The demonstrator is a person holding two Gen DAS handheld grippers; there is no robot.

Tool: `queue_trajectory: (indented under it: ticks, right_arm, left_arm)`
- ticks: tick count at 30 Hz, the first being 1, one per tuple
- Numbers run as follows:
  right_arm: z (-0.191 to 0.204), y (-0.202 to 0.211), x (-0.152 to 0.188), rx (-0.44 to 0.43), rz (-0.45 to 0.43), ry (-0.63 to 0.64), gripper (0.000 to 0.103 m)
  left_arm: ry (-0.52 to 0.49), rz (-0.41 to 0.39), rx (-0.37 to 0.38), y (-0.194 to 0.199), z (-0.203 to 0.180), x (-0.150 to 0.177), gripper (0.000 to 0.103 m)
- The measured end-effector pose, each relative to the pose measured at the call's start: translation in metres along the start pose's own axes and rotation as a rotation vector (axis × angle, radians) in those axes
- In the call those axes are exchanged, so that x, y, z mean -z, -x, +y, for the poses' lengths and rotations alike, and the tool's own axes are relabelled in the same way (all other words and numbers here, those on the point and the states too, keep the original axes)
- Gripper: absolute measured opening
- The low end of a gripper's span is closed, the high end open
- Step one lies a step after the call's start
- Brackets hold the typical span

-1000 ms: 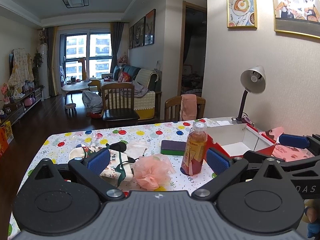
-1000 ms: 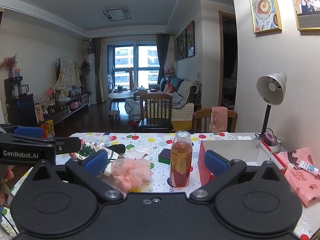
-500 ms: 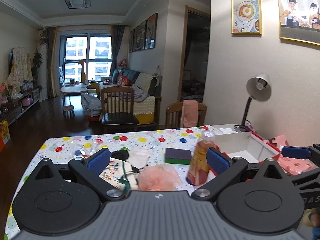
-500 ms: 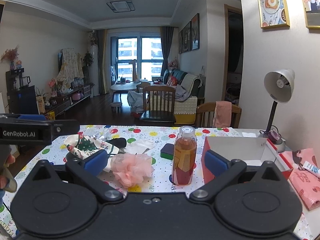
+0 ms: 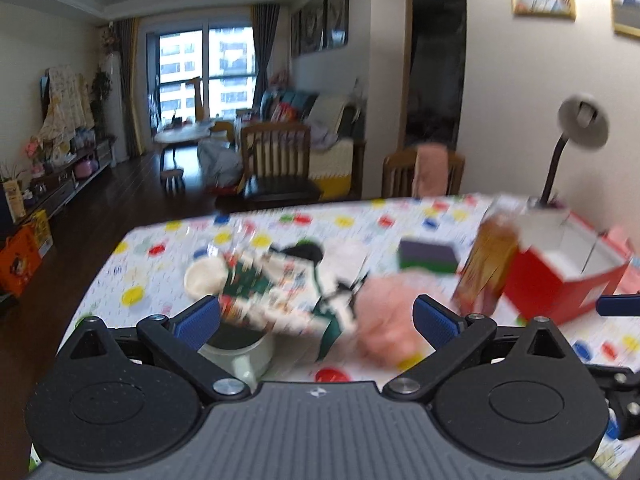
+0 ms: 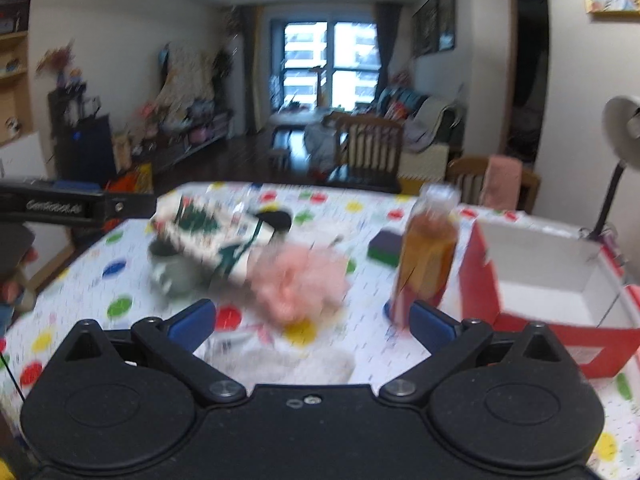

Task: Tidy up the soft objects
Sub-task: 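Grasp the Christmas-print bag with the left gripper while the right grasps the white towel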

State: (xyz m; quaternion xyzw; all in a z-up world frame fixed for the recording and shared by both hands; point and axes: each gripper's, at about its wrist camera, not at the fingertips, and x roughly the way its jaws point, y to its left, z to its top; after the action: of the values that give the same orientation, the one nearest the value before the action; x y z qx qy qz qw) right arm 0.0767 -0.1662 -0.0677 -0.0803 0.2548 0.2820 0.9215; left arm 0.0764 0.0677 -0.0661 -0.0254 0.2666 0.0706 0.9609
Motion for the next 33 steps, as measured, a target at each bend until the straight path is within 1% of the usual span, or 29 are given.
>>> queue_trajectory:
  ticks: [2,4,7,10,12,13,17,21,26,29,32,33]
  right_arm:
    - [0.001,-0.011,0.010,-0.029,0.042,0.023,0.101]
    - [0.004,-0.022,0.018,-0.041,0.084,0.049,0.100]
    - [0.009,-0.034,0.026,-0.062,0.138,0.081,0.100]
    - [0.013,-0.045,0.029,-0.084,0.165,0.102,0.100]
    - [0.014,-0.052,0.029,-0.098,0.182,0.121,0.100]
    - [0.013,-0.057,0.030,-0.102,0.193,0.128,0.100]
    - [0.016,-0.073,0.035,-0.130,0.243,0.137,0.100]
    - [0.021,-0.090,0.041,-0.157,0.292,0.143,0.100]
    - [0.033,-0.103,0.048,-0.178,0.345,0.169,0.100]
    - [0.031,-0.107,0.054,-0.161,0.380,0.159,0.100]
    - [0.026,-0.109,0.057,-0.148,0.397,0.145,0.100]
    - [0.025,-0.110,0.058,-0.147,0.403,0.141,0.098]
  left_arm:
    - [0.018,0.051,-0.005,-0.017,0.006,0.004,0.103]
    - [0.026,0.073,-0.007,-0.031,0.009,0.004,0.103]
    - [0.007,0.060,-0.048,-0.045,0.016,-0.006,0.103]
    - [0.024,0.063,-0.080,-0.063,0.032,-0.020,0.103]
    - [0.013,0.063,-0.113,-0.074,0.042,-0.027,0.103]
    - [0.007,0.068,-0.130,-0.081,0.047,-0.030,0.103]
    - [0.012,0.094,-0.154,-0.104,0.063,-0.036,0.103]
    - [0.072,0.148,-0.158,-0.126,0.080,-0.037,0.103]
    - [0.088,0.176,-0.128,-0.144,0.086,-0.037,0.103]
    - [0.074,0.204,-0.125,-0.155,0.086,-0.035,0.103]
    - [0.052,0.223,-0.123,-0.164,0.083,-0.033,0.102]
    - [0.041,0.223,-0.126,-0.166,0.081,-0.033,0.102]
